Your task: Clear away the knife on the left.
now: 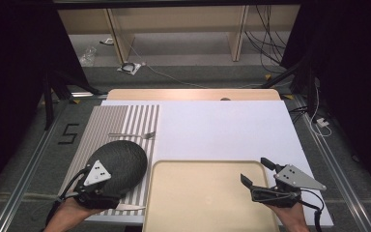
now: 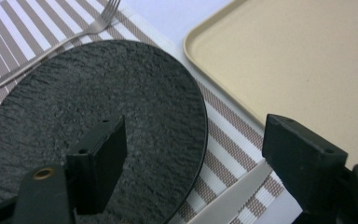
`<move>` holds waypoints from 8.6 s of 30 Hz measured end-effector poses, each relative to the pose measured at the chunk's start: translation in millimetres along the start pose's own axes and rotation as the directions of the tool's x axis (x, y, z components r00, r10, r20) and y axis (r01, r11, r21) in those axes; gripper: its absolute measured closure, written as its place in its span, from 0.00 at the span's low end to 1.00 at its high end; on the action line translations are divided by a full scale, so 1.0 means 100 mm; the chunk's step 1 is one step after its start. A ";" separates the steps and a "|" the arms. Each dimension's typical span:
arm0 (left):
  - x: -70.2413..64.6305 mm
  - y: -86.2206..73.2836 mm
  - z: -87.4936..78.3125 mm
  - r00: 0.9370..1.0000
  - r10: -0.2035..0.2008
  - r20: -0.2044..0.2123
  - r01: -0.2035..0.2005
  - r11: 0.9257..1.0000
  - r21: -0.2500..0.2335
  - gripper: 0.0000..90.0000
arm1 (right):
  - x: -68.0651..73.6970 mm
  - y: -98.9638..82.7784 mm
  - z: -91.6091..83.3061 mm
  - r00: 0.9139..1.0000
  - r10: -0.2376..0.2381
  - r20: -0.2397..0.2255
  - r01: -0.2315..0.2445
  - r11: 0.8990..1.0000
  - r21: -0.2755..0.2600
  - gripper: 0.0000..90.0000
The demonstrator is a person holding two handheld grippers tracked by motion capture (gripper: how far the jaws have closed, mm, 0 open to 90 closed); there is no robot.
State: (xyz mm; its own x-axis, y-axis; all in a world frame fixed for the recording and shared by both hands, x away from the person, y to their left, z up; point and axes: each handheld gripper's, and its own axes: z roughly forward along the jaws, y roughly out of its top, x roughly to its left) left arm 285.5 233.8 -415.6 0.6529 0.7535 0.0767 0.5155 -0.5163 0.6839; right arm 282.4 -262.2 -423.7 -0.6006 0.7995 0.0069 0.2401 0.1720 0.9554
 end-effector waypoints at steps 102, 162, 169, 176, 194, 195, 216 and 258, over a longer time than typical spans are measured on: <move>0.24 -0.36 0.31 0.980 0.143 0.137 -0.196 0.811 0.551 0.69 | -0.01 -0.01 0.03 1.000 -0.001 -0.027 0.002 1.000 0.020 0.17; -0.08 -0.05 0.15 0.946 0.213 0.243 -0.301 0.856 0.421 0.88 | -0.01 -0.02 0.05 0.999 0.000 -0.036 0.002 0.999 0.041 0.17; -0.22 0.14 0.20 0.941 0.217 0.260 -0.304 0.881 0.363 0.88 | -0.01 -0.02 0.05 0.999 -0.003 -0.035 0.005 0.999 0.037 0.17; -0.41 0.33 0.32 0.925 0.233 0.301 -0.330 0.883 0.332 0.88 | -0.01 -0.01 0.05 0.999 -0.002 -0.035 0.003 0.999 0.033 0.17; -0.71 0.65 0.52 0.903 0.222 0.367 -0.342 0.890 0.303 0.88 | -0.01 -0.01 0.04 0.999 -0.004 -0.032 0.005 1.000 0.030 0.17; -0.73 0.66 0.53 0.903 0.221 0.369 -0.342 0.889 0.303 0.88 | -0.01 -0.01 0.04 0.999 -0.004 -0.032 0.005 1.000 0.030 0.17; -1.13 0.75 0.72 0.875 0.249 0.416 -0.400 0.855 0.329 0.88 | -0.01 -0.01 0.04 0.999 -0.006 -0.033 0.006 1.000 0.026 0.17; -1.37 0.68 0.85 0.849 0.282 0.447 -0.440 0.847 0.300 0.78 | 0.02 -0.01 0.04 0.999 -0.017 -0.042 0.019 0.999 0.030 0.17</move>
State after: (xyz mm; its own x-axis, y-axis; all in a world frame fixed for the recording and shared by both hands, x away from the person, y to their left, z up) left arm 278.0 60.5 -440.8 0.9479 0.3115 -0.0663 0.3156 -0.8905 0.3277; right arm 284.4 -258.5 -425.8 -0.6363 0.7714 0.0027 0.2517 0.2043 0.9460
